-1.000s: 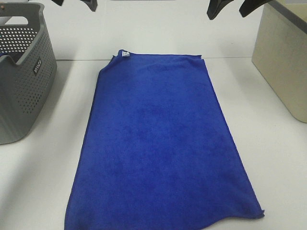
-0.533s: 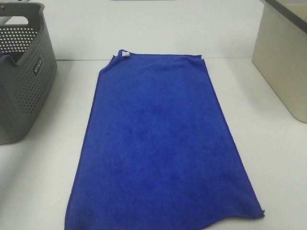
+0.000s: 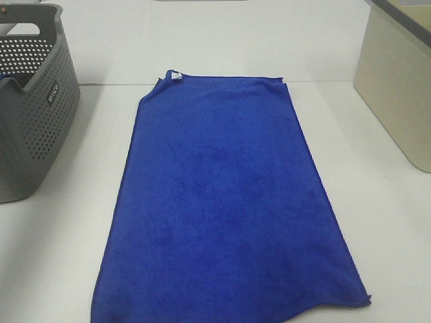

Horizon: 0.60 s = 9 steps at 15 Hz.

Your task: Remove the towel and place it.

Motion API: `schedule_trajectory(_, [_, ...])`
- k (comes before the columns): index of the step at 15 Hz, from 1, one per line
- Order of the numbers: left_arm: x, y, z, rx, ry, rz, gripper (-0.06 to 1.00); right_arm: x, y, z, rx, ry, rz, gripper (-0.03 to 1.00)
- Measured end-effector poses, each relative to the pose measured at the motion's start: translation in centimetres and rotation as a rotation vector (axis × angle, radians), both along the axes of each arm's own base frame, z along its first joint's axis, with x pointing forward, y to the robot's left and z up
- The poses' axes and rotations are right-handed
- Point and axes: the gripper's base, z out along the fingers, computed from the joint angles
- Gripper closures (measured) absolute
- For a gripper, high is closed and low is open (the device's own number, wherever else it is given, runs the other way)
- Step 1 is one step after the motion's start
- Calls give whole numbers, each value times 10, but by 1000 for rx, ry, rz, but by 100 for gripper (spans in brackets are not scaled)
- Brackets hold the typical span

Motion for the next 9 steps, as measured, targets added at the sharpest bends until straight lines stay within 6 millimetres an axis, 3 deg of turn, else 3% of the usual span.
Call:
schedule_trajectory(4, [-97,0,10,6,-186,20,13,-89,-7,-22,30,-28,-39,14])
schedule_trajectory(8, [-174,3,-10,53,-331,20,13,-163,-12,-55,45,-116,-46,14])
schedule_trajectory(9, [-208,3,-25,65,-396,23,13,-193,-14,-67,57,-194,-50,14])
